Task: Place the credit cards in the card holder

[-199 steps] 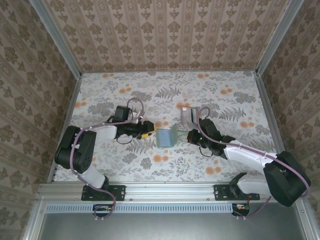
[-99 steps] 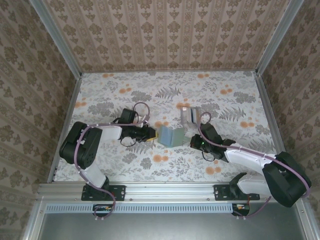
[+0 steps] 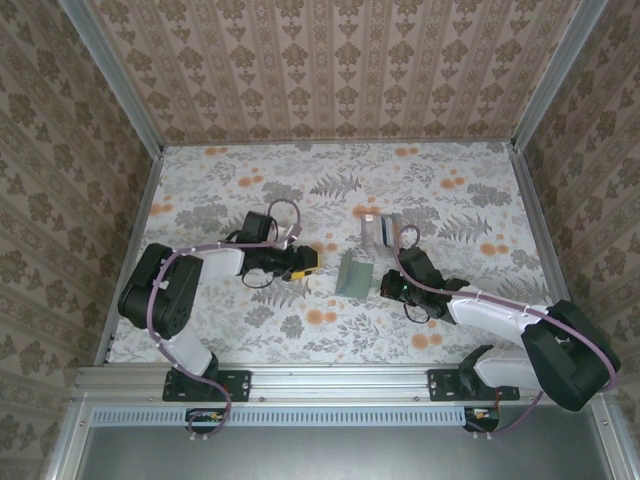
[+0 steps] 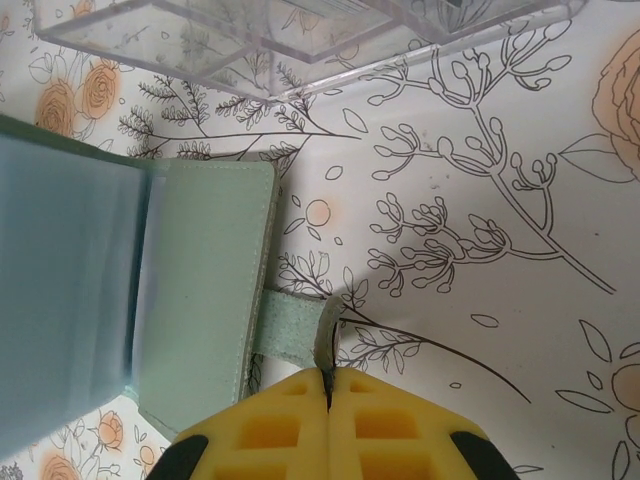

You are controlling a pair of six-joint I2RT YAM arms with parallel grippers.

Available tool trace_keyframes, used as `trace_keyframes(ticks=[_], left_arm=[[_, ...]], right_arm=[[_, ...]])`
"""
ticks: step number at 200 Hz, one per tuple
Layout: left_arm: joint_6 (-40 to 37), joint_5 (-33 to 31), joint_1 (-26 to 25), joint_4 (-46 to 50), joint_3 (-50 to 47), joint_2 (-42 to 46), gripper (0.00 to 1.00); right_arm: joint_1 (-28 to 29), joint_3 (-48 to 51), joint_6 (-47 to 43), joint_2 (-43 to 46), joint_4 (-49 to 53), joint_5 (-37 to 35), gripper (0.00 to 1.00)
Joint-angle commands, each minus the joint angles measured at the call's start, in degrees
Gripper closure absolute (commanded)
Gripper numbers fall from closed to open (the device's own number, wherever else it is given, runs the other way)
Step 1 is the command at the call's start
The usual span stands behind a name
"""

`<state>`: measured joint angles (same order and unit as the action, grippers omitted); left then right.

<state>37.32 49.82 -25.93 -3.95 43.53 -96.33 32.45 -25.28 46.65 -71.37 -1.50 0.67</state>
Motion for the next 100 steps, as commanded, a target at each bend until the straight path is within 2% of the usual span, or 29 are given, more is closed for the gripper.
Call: trace_keyframes(ticks=[1,68,100], left_arm=[[0.90,2.99,-2.49,-2.74,2.17,-0.33,0.35],[-0.43,2.30,-2.99,-0.99,3.60,0.71,0.28],[-1.86,1.97,-2.98,1.13,4.82,-0.73,0.24]], right_arm=[[-0.19,-1.37,-1.39,0.11,-0.16,1.28,1.00],[0.59,-9.73,-1.94,5.36,5.35,6.72,1.00],[1.24,-12.04,-1.28,3.13,4.22,8.21,1.00]])
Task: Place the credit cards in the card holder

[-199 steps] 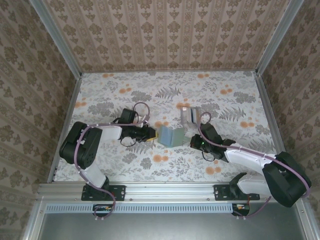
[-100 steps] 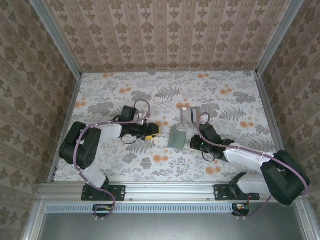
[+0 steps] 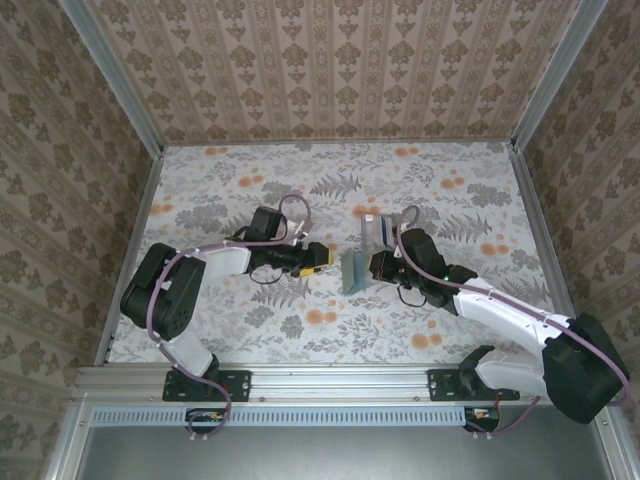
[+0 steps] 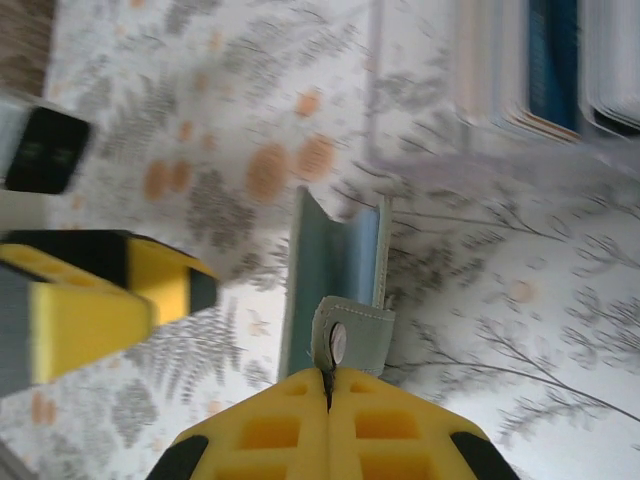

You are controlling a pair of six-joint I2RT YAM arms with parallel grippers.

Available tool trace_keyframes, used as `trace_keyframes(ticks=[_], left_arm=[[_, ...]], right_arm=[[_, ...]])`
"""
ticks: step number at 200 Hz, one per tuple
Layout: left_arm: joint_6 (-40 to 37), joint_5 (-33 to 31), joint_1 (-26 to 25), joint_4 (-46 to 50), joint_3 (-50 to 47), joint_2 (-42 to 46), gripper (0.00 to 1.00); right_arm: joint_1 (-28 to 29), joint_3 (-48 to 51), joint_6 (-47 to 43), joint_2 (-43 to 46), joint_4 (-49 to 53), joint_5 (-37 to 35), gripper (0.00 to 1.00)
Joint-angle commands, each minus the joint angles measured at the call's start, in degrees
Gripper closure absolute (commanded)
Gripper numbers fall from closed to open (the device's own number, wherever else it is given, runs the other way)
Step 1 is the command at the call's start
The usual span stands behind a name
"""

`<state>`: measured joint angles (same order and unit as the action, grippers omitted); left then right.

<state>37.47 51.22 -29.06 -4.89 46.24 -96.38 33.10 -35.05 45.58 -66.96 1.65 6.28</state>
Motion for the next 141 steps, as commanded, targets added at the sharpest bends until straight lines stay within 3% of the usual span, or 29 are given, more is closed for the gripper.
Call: trace_keyframes(ticks=[1,30,73,141], left_arm=[[-1.99,0.56,0.14,2.03,2.15,-0.71,0.24],[-3.07,0.81,0.48,1.79,3.13,-4.15,0.25],[-1.47,0.64,1.18,-1.06,2.08,-7.86,0.38],[-2.25,0.95,1.94,2.51,3.64,-3.27,0.21]], right_arm=[[0.61,-2.29,-0.13,-1.44,0.98,2.77,1.00],[1.79,-3.01,0.40,-6.05,-1.39,3.90,1.00],[1.79,-2.68,-1.01,-7.45,1.21,1.54,1.00],[1.88,-5.44,-1.81,-5.41,1.89,3.48,1.00]])
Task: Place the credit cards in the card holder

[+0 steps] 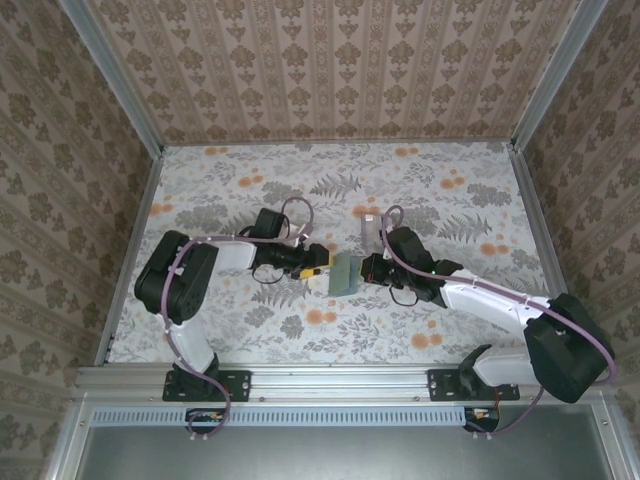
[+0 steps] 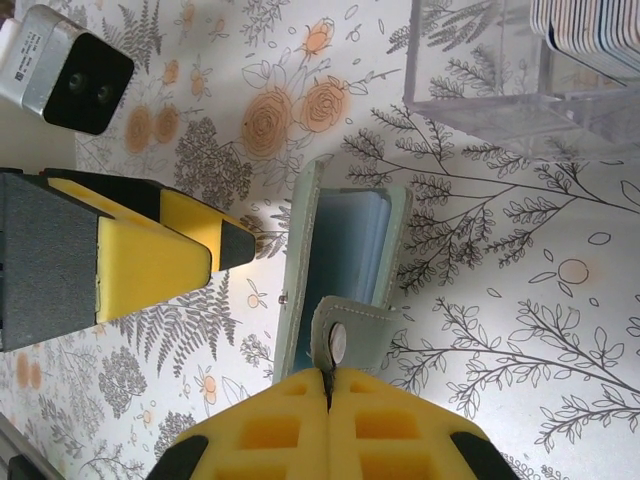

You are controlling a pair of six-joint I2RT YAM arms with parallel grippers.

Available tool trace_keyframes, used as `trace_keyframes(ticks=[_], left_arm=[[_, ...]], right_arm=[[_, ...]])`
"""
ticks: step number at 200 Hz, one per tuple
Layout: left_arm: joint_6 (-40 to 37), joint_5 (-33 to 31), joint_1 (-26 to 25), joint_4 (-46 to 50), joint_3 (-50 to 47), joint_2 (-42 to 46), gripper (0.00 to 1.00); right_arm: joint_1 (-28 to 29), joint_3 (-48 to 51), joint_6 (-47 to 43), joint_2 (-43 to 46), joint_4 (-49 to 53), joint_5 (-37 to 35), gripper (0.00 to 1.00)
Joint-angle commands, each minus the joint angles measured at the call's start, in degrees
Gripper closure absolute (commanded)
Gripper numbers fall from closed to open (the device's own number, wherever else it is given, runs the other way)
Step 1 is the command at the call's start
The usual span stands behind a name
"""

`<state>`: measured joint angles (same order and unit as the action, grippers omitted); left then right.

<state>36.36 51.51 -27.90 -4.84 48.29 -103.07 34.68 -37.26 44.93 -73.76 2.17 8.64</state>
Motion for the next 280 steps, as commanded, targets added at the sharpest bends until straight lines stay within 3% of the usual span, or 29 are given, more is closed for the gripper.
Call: trace_keyframes(ticks=[1,13,30,70,101,150,222,237,263,280], left_arm=[[-1.12,0.68,0.76,2.51,1.61,3.45,0.20],[-1.25,0.90,0.65,3.28,2.01,3.89,0.12],[-1.20,1.68,0.62,4.75,2.83,3.19,0.10],[-2.39,-0.49,-0.10,7.12,3.07,2.11,0.15],[-2.84,-2.18,-0.35,7.75,2.84,1.88,0.26],[-3.20,-2.10,-0.40,8.62,3.76,3.18,0.16],[-3.49,-2.09,-1.11,10.52,6.27,0.88,0.16],[-4.11,-2.86,-1.28,10.97,6.35,0.77,0.24],[-5.15,-3.07,-1.11,12.81,6.78,0.38,0.64],[-6.09,-4.74,-1.11,13.93,6.47,1.43,0.73]], right_arm=[[0.31,-3.33,-1.16,1.36,1.35,1.25,1.00],[0.60,-3.96,-1.20,0.97,0.84,2.13,1.00],[1.26,-4.44,-0.67,-0.08,-0.35,2.21,1.00],[2.41,-5.28,-0.33,-2.42,-1.09,2.26,1.00],[2.50,-4.67,0.01,-3.21,-1.64,2.53,1.00],[3.09,-5.74,-1.01,-2.68,-0.86,2.97,1.00],[4.20,-8.01,-2.00,-3.31,0.16,2.78,1.00],[4.20,-7.43,-1.71,-3.54,-0.31,2.58,1.00],[4.04,-6.15,-1.34,-3.61,-0.26,1.43,1.00],[4.08,-5.28,-1.84,-3.44,-0.07,0.78,1.00]])
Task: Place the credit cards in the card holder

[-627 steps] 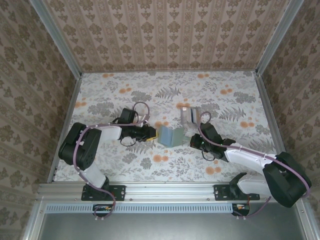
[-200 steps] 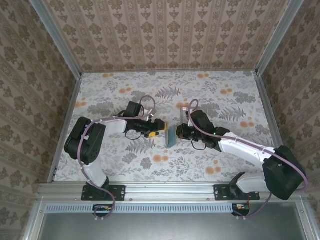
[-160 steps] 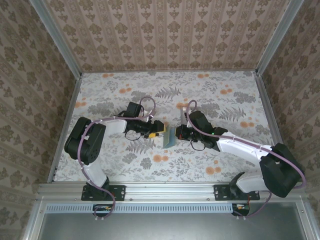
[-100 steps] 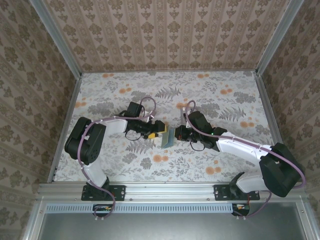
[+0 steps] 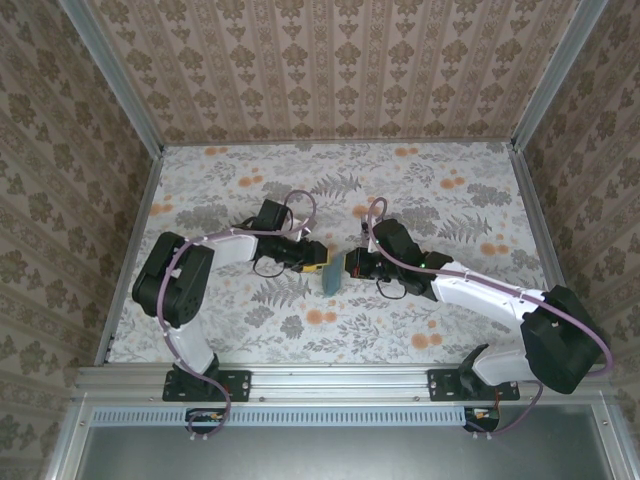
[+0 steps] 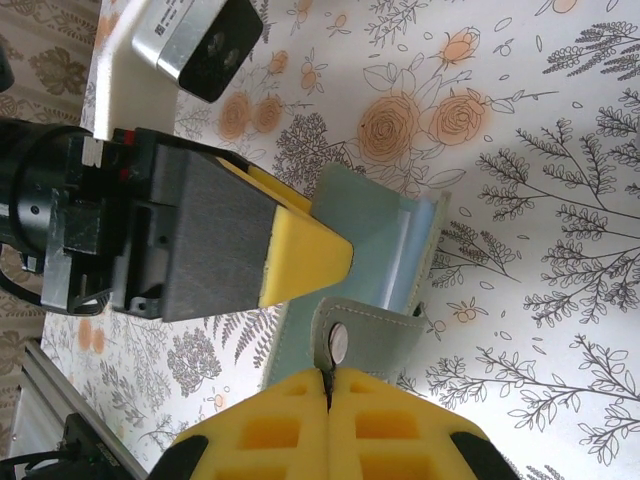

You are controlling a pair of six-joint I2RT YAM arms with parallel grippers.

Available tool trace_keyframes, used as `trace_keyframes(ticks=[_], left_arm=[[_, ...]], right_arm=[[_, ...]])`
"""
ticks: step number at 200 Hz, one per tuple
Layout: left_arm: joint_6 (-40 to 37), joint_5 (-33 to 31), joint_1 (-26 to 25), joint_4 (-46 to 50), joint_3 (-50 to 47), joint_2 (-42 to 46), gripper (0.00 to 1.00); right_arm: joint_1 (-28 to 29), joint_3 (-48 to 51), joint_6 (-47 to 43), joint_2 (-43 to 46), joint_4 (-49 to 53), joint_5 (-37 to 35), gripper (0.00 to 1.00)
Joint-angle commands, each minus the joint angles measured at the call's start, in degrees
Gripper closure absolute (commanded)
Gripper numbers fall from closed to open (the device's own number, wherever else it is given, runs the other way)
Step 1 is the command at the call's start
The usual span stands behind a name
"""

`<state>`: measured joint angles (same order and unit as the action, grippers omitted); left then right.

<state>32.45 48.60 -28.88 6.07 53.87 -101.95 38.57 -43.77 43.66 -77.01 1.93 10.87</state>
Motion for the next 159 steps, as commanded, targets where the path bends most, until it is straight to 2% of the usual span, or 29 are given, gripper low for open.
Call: trace_keyframes(ticks=[1,18,35,48,63,85,112,133,146,159], left_arm=[[-2.24,-1.88,-0.12,3.14,0.90,0.33,0.73],[-3.14,-3.22,-0.03,4.96,1.39,0.61,0.80],[-2.72,-3.44,0.06,5.38,1.12,0.64,0.95],[-1.91,-3.42,0.06,4.17,0.34,0.54,1.00],[-1.85,-3.41,0.07,3.95,0.02,0.73,1.00],[-1.11,-4.20,0.23,2.41,-1.54,1.40,1.00],[-1.20,-3.39,0.88,0.08,-2.50,-0.89,1.00],[-0.49,-3.14,1.80,-3.95,-4.96,-2.42,1.00],[-0.04,-2.09,2.14,-5.42,-5.61,-2.96,1.00],[-0.10,-1.60,2.17,-5.58,-5.83,-2.63,1.00]], right_arm=[[0.15,1.32,-0.63,-0.17,0.17,-1.59,1.00],[0.11,3.12,-1.13,0.13,0.70,-4.11,1.00],[0.11,3.61,-1.80,0.22,4.14,-8.86,0.73],[-0.39,3.58,-2.46,0.24,5.98,-8.54,0.68],[-0.89,4.93,-2.36,1.17,4.66,-6.51,0.65],[-2.02,8.03,0.75,2.30,-0.07,-2.46,0.55],[-3.78,10.47,4.38,0.46,-2.53,0.08,0.53],[-4.80,11.98,7.14,-0.92,-3.72,0.59,0.47],[-5.23,13.26,7.44,-1.42,-5.94,1.86,0.48],[-5.60,14.31,8.62,-1.81,-9.14,3.94,0.55]])
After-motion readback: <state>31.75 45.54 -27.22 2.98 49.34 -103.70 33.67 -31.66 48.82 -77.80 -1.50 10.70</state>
